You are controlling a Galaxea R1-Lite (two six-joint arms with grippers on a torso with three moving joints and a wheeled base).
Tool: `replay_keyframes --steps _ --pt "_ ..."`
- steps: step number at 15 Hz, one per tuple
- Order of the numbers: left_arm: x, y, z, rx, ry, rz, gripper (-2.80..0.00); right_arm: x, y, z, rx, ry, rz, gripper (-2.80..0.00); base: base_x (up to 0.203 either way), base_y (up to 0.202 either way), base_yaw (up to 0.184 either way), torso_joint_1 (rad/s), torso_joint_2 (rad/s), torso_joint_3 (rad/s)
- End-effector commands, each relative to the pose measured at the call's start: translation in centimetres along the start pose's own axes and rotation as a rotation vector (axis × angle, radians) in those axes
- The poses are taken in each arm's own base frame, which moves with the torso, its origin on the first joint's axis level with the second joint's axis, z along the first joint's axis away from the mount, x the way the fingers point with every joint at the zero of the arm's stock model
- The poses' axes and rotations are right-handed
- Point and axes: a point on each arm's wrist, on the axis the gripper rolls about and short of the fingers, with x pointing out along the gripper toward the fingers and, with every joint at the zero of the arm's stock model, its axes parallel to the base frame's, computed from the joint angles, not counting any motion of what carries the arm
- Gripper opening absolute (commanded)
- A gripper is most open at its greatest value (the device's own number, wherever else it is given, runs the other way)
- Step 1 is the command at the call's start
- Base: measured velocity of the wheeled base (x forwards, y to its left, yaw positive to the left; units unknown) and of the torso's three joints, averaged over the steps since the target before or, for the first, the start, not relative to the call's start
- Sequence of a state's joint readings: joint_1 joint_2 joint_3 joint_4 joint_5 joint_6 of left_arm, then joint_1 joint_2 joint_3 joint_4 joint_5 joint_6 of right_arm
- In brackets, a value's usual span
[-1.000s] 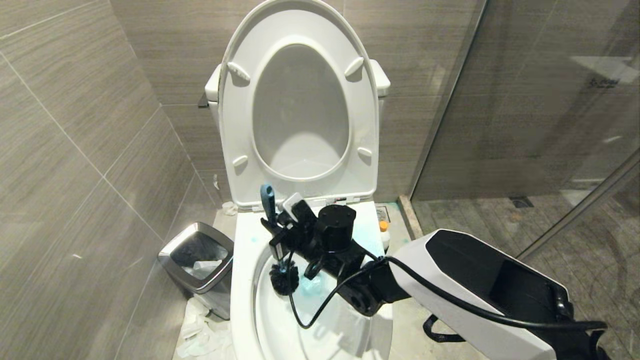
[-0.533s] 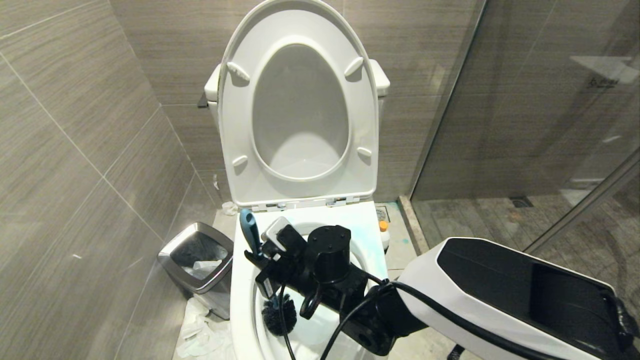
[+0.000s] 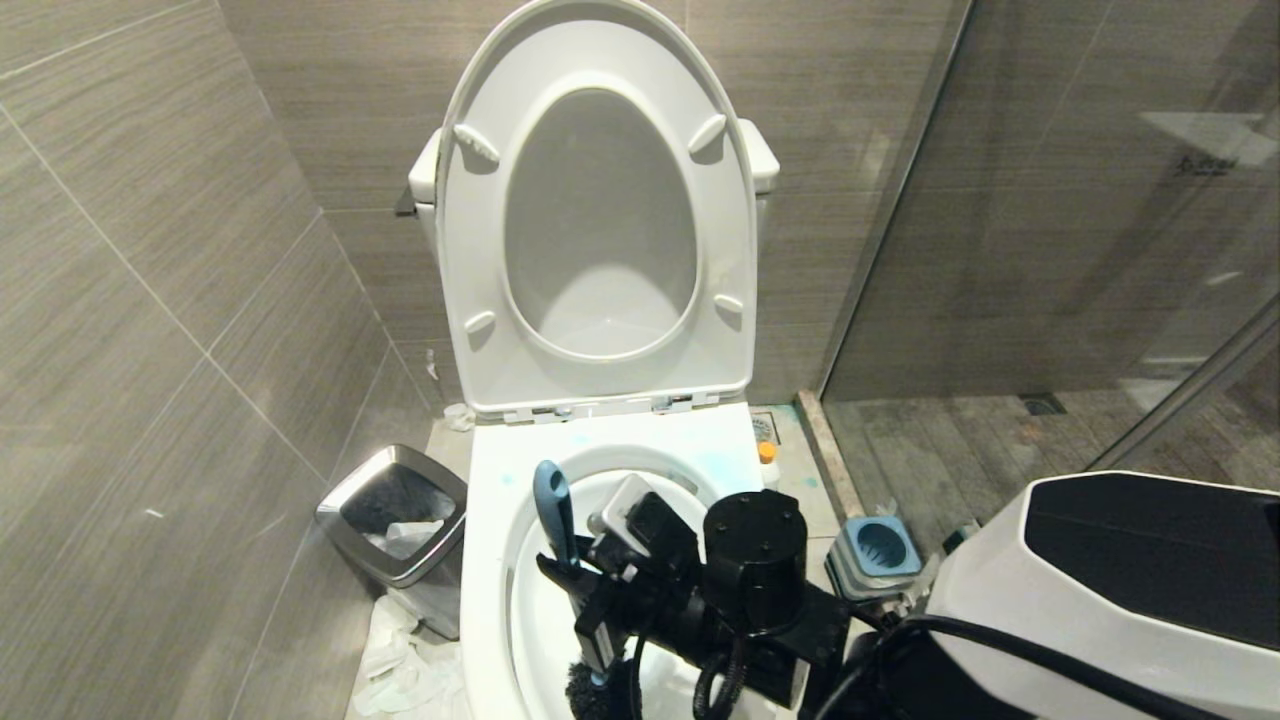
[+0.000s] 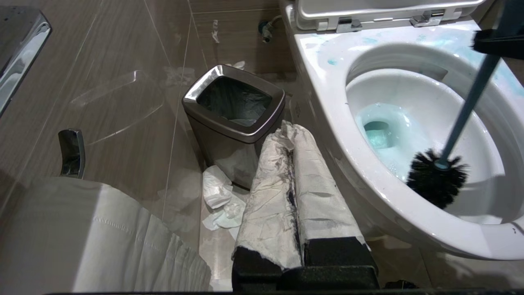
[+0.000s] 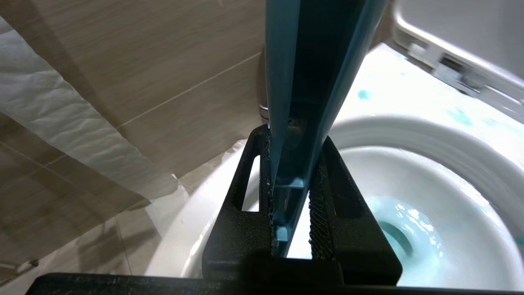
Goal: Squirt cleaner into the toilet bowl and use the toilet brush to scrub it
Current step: Scrub the toilet bowl
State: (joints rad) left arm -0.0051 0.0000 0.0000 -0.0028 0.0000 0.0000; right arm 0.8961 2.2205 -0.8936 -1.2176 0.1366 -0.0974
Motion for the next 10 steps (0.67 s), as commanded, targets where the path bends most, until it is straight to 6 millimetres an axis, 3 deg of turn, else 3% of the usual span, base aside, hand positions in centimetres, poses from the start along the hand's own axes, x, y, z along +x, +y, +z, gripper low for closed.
replay_keyframes --steps 1,7,10 --pt "0.0 0.0 0.0 0.000 0.000 0.001 -2.80 -2.5 -1.8 0.5 -0.001 -0.027 -0.058 -2.80 0.000 0.000 0.000 0.000 0.00 0.000" --pt "0.0 0.0 0.0 0.000 0.000 0.001 -2.80 -4.9 -8.7 0.9 0.002 -0.052 -0.230 -2.80 0.000 0.000 0.000 0.000 0.00 0.000" --pt "0.0 0.0 0.0 0.000 0.000 0.001 -2.80 -3.5 -11.0 1.2 -0.010 -0.091 -0.256 -2.80 0.000 0.000 0.000 0.000 0.00 0.000"
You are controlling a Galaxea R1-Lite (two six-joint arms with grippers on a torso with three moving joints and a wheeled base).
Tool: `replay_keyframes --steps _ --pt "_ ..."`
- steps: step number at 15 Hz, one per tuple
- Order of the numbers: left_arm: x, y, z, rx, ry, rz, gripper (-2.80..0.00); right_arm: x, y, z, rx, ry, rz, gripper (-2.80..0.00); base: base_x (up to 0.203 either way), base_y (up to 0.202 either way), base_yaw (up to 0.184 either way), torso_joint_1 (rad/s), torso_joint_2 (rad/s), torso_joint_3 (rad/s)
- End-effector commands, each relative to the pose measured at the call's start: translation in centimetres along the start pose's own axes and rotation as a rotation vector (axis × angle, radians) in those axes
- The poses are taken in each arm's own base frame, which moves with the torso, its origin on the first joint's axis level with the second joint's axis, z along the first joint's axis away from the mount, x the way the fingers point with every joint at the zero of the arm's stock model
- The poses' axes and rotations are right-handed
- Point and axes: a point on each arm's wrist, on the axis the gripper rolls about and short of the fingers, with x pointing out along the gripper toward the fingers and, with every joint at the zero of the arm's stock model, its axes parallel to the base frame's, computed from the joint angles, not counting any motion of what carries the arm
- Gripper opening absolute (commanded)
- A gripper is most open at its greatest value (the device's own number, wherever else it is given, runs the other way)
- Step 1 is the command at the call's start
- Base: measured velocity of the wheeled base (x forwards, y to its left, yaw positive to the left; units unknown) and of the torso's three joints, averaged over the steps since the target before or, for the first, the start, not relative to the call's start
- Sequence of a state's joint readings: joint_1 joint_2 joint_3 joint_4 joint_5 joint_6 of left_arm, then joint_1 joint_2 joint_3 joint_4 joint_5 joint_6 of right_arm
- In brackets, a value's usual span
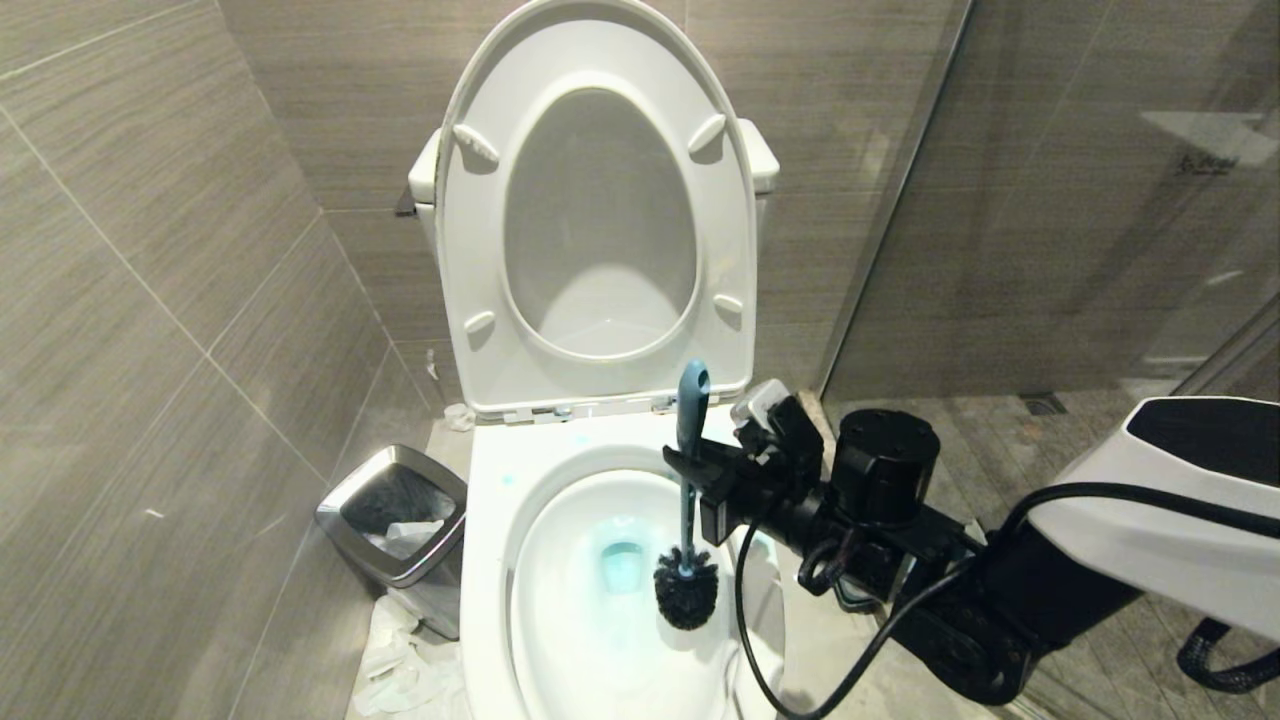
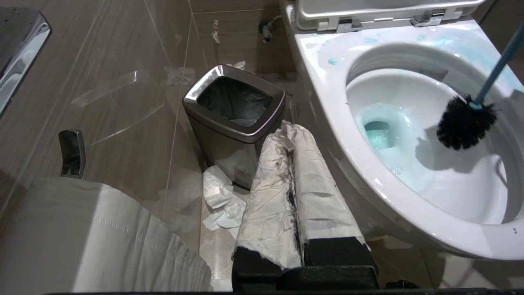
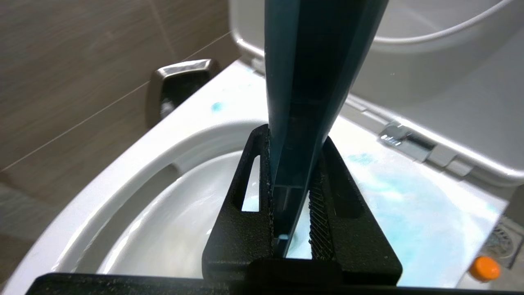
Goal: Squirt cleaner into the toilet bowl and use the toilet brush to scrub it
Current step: Scrub the toilet bowl
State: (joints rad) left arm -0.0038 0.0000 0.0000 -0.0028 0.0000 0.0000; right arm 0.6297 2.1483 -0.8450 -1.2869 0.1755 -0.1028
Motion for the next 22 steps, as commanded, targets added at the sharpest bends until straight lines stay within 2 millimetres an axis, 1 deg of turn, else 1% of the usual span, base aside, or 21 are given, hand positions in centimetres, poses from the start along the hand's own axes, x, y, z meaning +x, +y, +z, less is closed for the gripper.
replay_keyframes --steps 1,4,5,9,11,12,13,16,19,22 --pt "0.0 0.0 0.0 0.000 0.000 -0.001 -2.80 1.8 -1.4 0.1 -0.008 -0.032 -0.028 -2.80 0.000 0.000 0.000 0.000 0.00 0.000" --pt "0.0 0.0 0.0 0.000 0.000 -0.001 -2.80 4.9 -2.6 0.9 -0.017 -0.078 -0.042 -2.80 0.000 0.000 0.000 0.000 0.00 0.000" --pt "0.0 0.0 0.0 0.000 0.000 -0.001 -2.80 6.1 -2.8 0.9 -0.019 -0.085 -0.044 -2.80 0.000 0.000 0.000 0.000 0.00 0.000" --pt "0.0 0.0 0.0 0.000 0.000 -0.001 -2.80 10.6 -3.5 -0.1 -0.024 -0.104 -0.043 -2.80 0.000 0.000 0.000 0.000 0.00 0.000" --pt "0.0 0.0 0.0 0.000 0.000 -0.001 -2.80 12.6 -3.2 -0.4 -0.025 -0.113 -0.030 -2.80 0.000 0.000 0.000 0.000 0.00 0.000" --pt "0.0 0.0 0.0 0.000 0.000 -0.001 -2.80 13.5 -2.5 -0.7 -0.023 -0.111 -0.014 -2.80 0.000 0.000 0.000 0.000 0.00 0.000" --pt "0.0 0.0 0.0 0.000 0.000 -0.001 -2.80 14.3 -1.3 -1.1 -0.020 -0.100 0.011 -2.80 0.000 0.000 0.000 0.000 0.00 0.000" --pt "0.0 0.0 0.0 0.000 0.000 -0.001 -2.80 15.4 2.6 -1.9 -0.013 -0.088 0.084 -2.80 0.000 0.000 0.000 0.000 0.00 0.000" --pt "0.0 0.0 0.0 0.000 0.000 -0.001 -2.80 15.4 6.2 -2.1 -0.007 -0.080 0.148 -2.80 0.000 0.000 0.000 0.000 0.00 0.000" --pt "0.0 0.0 0.0 0.000 0.000 -0.001 -2.80 14.6 8.5 -2.0 -0.003 -0.055 0.181 -2.80 0.000 0.000 0.000 0.000 0.00 0.000"
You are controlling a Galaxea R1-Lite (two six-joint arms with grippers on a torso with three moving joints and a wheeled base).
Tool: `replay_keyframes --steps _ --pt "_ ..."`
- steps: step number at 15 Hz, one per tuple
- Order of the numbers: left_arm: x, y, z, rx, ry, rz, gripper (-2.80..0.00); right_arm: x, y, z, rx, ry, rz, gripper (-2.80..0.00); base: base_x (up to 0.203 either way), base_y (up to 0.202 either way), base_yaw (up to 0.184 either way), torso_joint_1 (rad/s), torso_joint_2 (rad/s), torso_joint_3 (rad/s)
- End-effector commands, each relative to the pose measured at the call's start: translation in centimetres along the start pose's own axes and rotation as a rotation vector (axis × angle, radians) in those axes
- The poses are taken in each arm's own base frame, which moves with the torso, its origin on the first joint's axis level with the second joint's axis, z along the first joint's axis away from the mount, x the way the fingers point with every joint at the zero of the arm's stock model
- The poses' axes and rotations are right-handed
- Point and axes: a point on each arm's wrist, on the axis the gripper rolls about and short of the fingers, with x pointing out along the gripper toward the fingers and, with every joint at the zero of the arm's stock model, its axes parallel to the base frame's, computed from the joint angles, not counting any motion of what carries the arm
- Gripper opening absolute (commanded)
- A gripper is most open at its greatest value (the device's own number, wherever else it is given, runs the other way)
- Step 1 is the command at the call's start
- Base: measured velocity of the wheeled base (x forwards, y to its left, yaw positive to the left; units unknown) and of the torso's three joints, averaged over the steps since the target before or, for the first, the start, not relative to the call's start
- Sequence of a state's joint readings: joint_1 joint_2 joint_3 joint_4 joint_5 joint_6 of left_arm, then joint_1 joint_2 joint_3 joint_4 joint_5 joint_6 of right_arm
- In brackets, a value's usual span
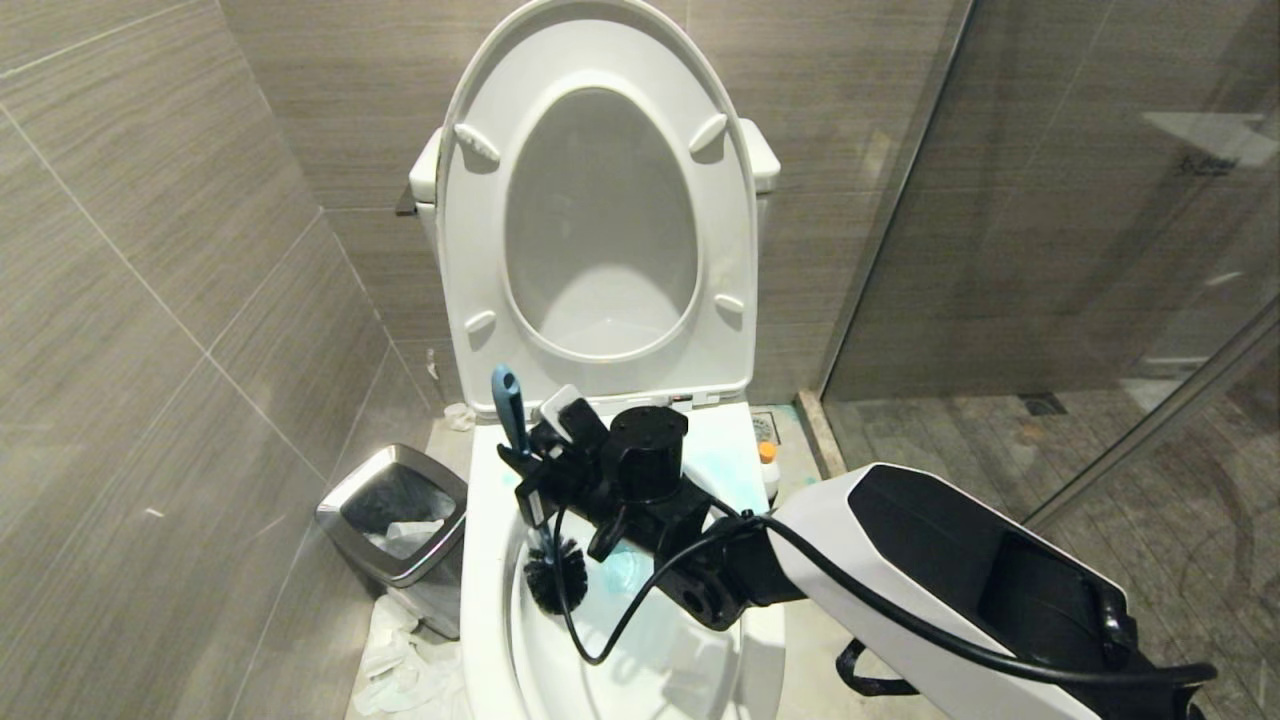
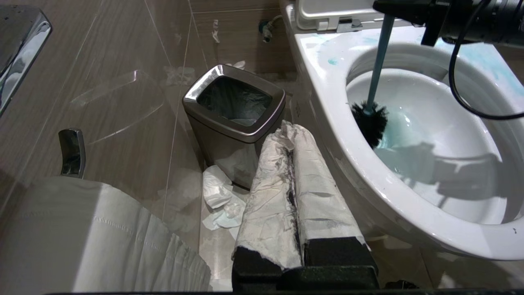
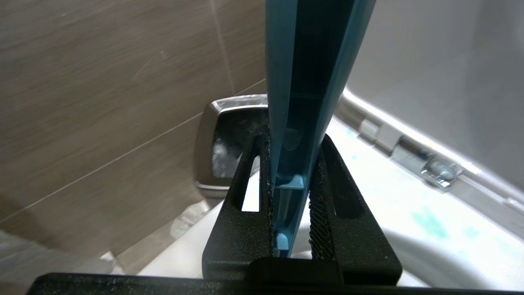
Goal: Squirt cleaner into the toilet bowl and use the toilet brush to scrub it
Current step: Scrub the toilet bowl
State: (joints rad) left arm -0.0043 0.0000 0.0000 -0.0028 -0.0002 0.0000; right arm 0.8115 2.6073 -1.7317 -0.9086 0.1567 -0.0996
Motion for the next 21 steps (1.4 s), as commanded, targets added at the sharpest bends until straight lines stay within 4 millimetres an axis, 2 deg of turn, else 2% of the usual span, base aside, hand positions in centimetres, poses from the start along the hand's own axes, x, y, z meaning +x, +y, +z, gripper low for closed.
replay_keyframes --steps 1,6,11,14,16,19,21 --pt "0.0 0.0 0.0 0.000 0.000 0.000 -2.80 -0.8 2.1 0.1 0.006 0.027 0.038 -2.80 0.000 0.000 0.000 0.000 0.00 0.000" --pt "0.0 0.0 0.0 0.000 0.000 0.000 -2.80 -4.7 6.6 -0.2 0.013 0.073 0.122 -2.80 0.000 0.000 0.000 0.000 0.00 0.000" --pt "0.0 0.0 0.0 0.000 0.000 0.000 -2.80 -10.2 7.1 -0.4 0.021 0.130 0.136 -2.80 0.000 0.000 0.000 0.000 0.00 0.000" --pt "0.0 0.0 0.0 0.000 0.000 0.000 -2.80 -13.2 5.6 -0.4 0.023 0.131 0.095 -2.80 0.000 0.000 0.000 0.000 0.00 0.000" --pt "0.0 0.0 0.0 0.000 0.000 0.000 -2.80 -14.3 3.0 0.1 0.023 0.121 0.027 -2.80 0.000 0.000 0.000 0.000 0.00 0.000" --pt "0.0 0.0 0.0 0.000 0.000 0.000 -2.80 -14.7 -0.3 0.7 0.019 0.097 -0.058 -2.80 0.000 0.000 0.000 0.000 0.00 0.000" --pt "0.0 0.0 0.0 0.000 0.000 0.000 -2.80 -14.2 -1.4 1.3 0.012 0.062 -0.081 -2.80 0.000 0.000 0.000 0.000 0.00 0.000"
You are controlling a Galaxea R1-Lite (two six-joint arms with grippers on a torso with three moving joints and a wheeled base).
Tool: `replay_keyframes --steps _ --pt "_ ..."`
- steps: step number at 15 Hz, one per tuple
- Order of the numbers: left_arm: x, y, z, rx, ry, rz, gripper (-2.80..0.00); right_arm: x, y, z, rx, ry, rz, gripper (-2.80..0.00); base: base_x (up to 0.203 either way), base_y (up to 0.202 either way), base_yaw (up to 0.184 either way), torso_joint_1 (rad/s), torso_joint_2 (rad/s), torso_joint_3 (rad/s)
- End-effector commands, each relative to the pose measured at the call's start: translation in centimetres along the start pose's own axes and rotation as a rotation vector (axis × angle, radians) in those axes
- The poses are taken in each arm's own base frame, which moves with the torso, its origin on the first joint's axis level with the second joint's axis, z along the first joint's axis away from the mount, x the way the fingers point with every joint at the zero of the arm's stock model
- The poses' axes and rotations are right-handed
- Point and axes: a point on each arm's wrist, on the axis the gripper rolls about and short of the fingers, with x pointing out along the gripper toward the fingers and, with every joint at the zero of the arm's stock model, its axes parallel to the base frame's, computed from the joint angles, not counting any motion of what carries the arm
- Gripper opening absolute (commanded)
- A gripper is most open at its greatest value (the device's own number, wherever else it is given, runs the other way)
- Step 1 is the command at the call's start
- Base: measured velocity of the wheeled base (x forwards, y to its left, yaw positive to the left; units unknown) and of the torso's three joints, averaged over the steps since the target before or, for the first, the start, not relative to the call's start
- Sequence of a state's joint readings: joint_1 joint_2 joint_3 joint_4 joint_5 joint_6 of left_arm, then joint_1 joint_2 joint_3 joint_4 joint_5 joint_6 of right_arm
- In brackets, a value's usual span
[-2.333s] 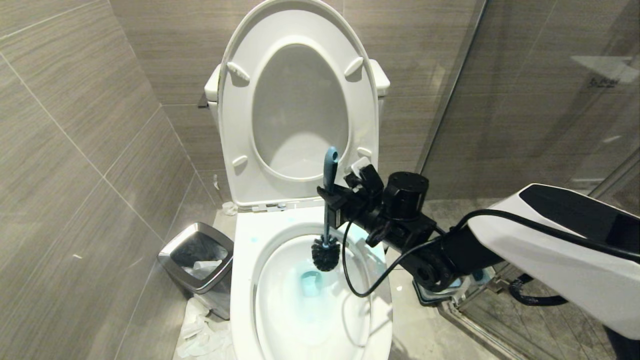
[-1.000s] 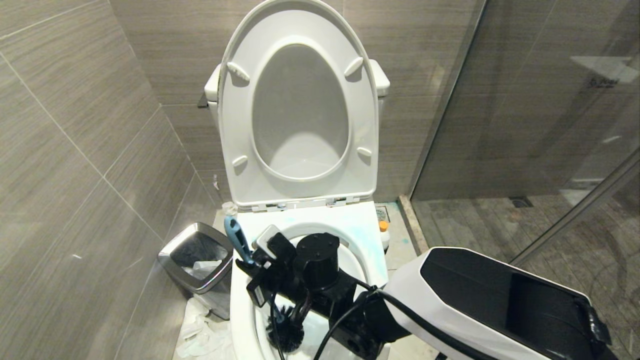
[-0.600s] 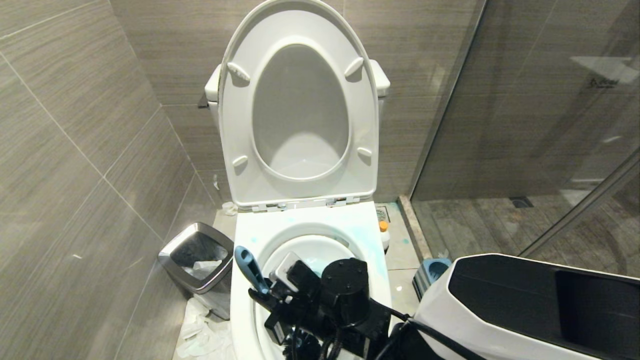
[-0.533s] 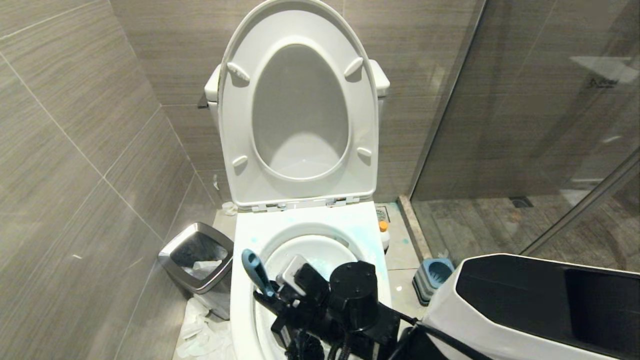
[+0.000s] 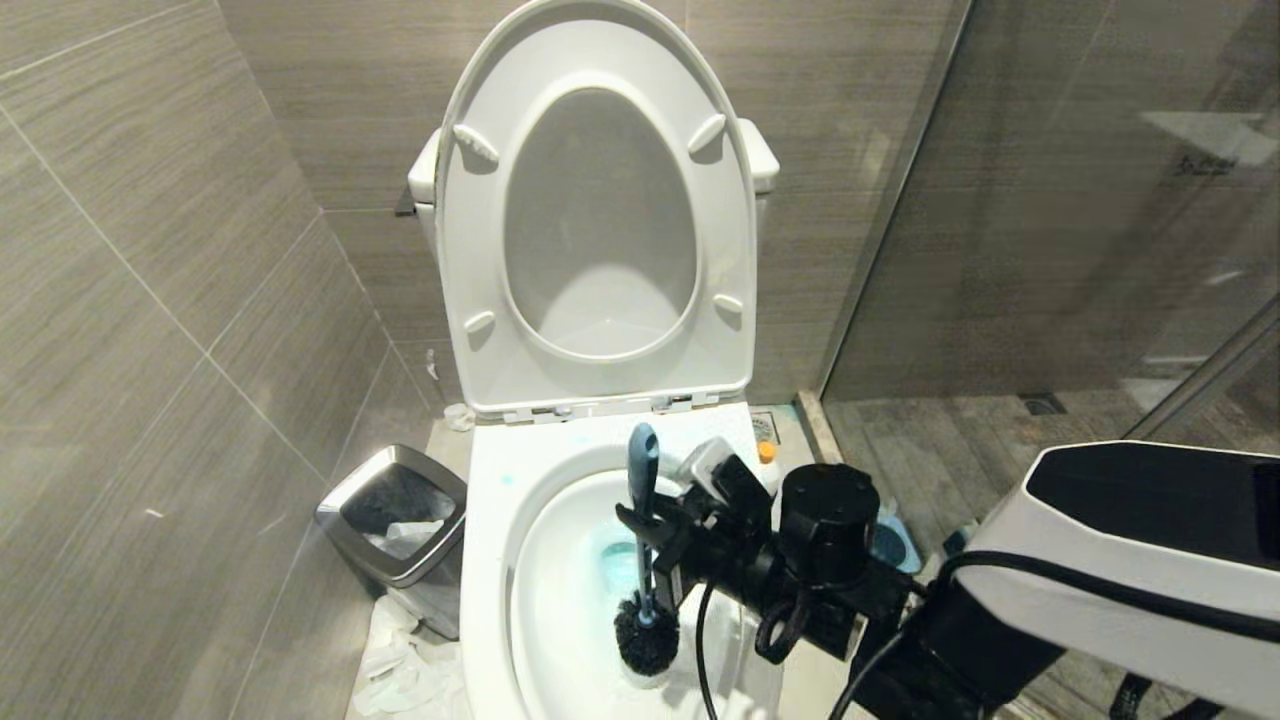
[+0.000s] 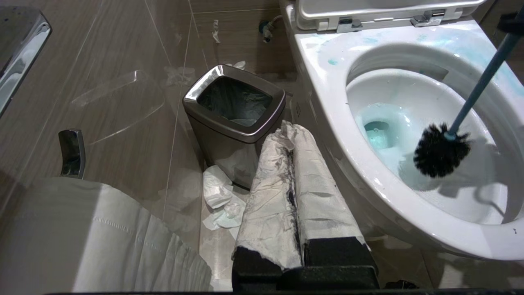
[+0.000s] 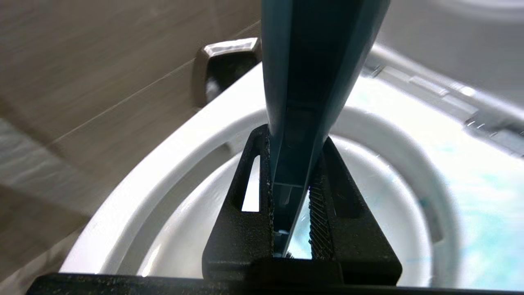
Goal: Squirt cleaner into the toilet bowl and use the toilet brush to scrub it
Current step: Scrub the toilet bowl
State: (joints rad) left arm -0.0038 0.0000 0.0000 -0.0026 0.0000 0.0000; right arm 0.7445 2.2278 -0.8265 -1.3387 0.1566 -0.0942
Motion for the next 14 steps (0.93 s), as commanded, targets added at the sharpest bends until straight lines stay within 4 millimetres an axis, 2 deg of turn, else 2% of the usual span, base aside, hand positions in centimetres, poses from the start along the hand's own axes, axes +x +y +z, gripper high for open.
replay_keyframes --steps 1,7,10,14 --pt "0.0 0.0 0.0 0.000 -0.001 -0.001 -2.80 0.7 -1.2 1.2 -0.010 -0.057 -0.028 -2.80 0.000 0.000 0.000 0.000 0.00 0.000" --pt "0.0 0.0 0.0 0.000 -0.001 -0.001 -2.80 4.7 -2.2 2.5 -0.021 -0.113 -0.036 -2.80 0.000 0.000 0.000 0.000 0.00 0.000" --pt "0.0 0.0 0.0 0.000 -0.001 -0.001 -2.80 7.2 -3.1 0.8 -0.019 -0.087 -0.049 -2.80 0.000 0.000 0.000 0.000 0.00 0.000" --pt "0.0 0.0 0.0 0.000 -0.001 -0.001 -2.80 9.5 -4.8 -2.2 -0.014 -0.042 -0.078 -2.80 0.000 0.000 0.000 0.000 0.00 0.000"
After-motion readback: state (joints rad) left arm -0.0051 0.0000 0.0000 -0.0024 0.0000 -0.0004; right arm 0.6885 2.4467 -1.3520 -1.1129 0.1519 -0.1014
